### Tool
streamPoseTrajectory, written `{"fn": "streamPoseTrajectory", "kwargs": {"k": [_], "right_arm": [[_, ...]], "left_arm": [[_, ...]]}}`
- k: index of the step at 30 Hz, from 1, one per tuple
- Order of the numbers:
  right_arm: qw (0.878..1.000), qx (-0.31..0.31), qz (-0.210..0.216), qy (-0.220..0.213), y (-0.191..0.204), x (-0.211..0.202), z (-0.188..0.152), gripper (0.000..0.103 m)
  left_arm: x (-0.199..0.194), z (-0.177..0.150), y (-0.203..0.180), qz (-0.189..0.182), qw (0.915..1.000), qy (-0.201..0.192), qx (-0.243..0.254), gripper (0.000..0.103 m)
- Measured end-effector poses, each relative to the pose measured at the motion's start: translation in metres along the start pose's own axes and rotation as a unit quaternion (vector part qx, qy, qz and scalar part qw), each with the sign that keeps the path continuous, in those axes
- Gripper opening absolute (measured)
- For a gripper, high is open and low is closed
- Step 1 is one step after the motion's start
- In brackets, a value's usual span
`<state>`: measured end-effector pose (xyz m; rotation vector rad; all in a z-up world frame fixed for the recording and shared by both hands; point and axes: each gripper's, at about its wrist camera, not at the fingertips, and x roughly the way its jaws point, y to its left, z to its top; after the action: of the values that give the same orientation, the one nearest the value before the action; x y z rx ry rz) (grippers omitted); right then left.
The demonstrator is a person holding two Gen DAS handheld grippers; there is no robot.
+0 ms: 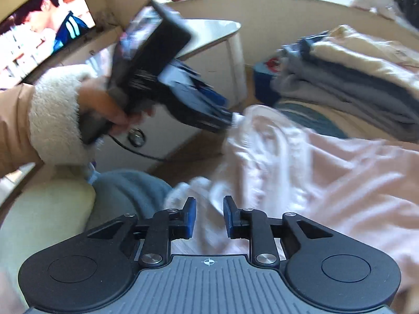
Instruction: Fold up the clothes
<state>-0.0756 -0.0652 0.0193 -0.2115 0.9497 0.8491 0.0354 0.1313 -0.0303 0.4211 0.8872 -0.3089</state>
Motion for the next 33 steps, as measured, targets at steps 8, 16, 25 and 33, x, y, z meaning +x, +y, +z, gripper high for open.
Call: {"fn": "streamPoseTrajectory", "kwargs": {"k": [8, 16, 25, 33], "right_arm": [[0.999, 0.000, -0.007, 0.042, 0.012, -0.025, -0.026, 0.024], [0.994, -0.041, -0.057, 0.085, 0.019, -0.004, -0.046, 0.032], [0.979, -0.045, -0.156, 0.125, -0.011, -0.035, -0.066, 0.000], [0.976, 0.000, -0.179, 0.121, -0.039, -0.030, -0.073, 0.001]], "left_arm": [[-0.052, -0.025, -0.012, -0.069, 0.9962, -0.052, -0.015, 0.051], [-0.049, -0.035, -0.054, -0.113, 0.9925, -0.030, 0.037, 0.057], [-0.028, -0.038, -0.073, -0.100, 0.9905, 0.013, 0.094, 0.057], [-0.017, -0.036, -0.055, -0.081, 0.9950, 0.031, 0.051, 0.058]]}}
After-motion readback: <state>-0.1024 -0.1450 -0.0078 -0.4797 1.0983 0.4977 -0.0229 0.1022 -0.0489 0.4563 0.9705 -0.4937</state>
